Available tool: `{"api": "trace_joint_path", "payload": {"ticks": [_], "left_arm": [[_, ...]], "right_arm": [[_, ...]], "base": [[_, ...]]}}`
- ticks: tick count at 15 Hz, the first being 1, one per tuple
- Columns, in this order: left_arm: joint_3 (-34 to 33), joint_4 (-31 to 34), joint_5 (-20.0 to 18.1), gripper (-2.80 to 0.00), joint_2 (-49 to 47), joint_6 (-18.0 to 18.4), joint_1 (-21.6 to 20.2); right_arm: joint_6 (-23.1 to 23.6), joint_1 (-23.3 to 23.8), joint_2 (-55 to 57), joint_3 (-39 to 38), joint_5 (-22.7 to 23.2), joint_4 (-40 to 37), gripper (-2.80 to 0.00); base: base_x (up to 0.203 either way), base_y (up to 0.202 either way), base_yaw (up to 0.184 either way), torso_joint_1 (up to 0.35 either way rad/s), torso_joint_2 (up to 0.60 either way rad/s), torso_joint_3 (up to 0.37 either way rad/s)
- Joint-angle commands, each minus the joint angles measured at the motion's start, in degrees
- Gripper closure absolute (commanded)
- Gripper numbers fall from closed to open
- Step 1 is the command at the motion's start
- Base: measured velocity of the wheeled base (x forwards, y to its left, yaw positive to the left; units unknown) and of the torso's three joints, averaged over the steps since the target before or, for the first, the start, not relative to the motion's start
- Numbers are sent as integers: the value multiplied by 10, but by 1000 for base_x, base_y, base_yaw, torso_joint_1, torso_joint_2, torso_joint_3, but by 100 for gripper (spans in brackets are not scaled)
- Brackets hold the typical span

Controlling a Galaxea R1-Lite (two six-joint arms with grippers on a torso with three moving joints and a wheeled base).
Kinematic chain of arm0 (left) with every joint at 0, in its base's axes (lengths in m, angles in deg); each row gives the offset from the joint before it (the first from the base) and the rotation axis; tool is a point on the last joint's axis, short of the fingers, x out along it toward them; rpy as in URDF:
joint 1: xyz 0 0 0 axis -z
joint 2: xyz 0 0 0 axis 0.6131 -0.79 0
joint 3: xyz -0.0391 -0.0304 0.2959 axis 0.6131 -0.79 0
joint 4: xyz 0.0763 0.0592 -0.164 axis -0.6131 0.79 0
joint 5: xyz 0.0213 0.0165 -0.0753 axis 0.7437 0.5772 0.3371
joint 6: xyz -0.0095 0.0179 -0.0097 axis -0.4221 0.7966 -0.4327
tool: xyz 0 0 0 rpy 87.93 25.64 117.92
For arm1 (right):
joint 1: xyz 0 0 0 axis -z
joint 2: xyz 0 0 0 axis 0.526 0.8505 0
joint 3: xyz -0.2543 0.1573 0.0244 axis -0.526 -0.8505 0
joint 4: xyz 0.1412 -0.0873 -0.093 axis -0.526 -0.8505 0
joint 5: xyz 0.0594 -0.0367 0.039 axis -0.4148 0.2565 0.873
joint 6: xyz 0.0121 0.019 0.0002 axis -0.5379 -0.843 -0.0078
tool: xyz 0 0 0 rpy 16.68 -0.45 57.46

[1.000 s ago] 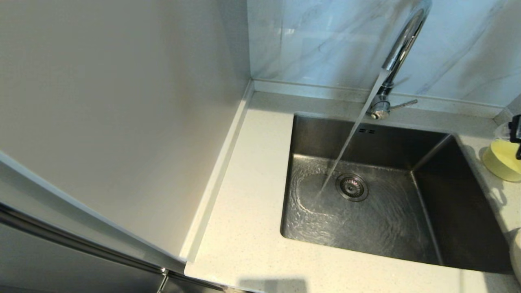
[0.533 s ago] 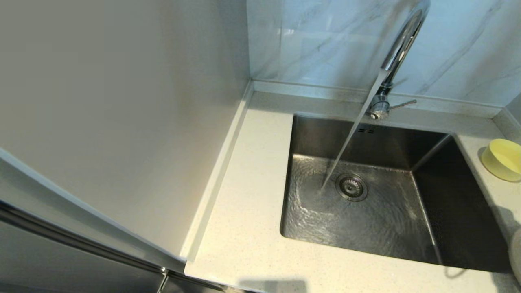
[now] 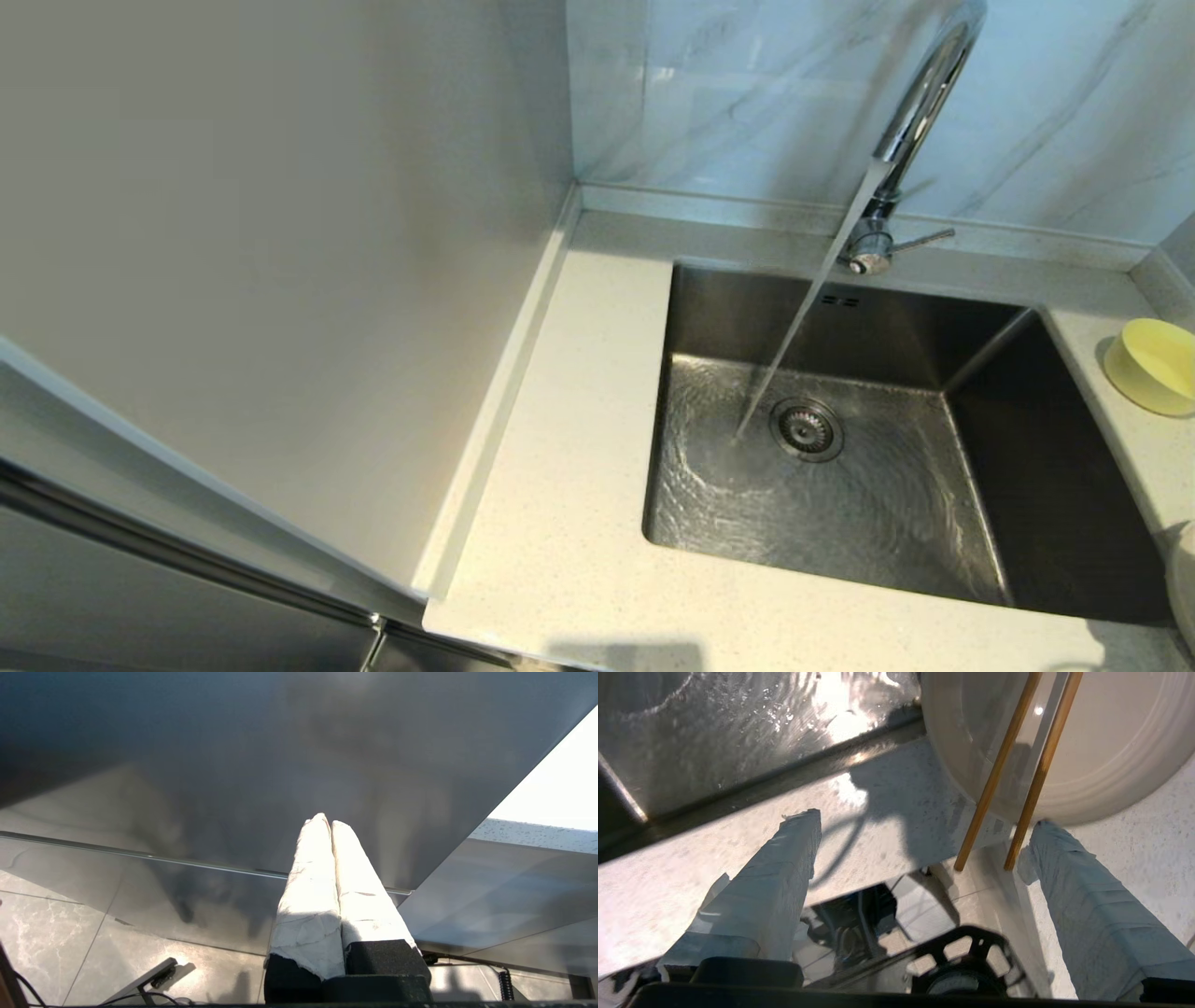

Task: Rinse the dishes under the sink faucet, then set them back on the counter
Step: Pick up the chopsticks

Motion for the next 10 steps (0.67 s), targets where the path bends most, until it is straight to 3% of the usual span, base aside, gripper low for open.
{"api": "trace_joint_path", "payload": {"ticks": [1, 5, 10], "left_arm": [[0, 0, 0, 0, 0, 0, 0], [0, 0, 0, 0, 0, 0, 0], [0, 0, 0, 0, 0, 0, 0]], "right_arm": [[6, 13, 34, -34, -7, 53, -280], [75, 111, 96, -51, -16, 137, -280], [92, 133, 107, -63, -13, 151, -280]], "base": [[0, 0, 0, 0, 0, 0], [0, 0, 0, 0, 0, 0], [0, 0, 0, 0, 0, 0]]}}
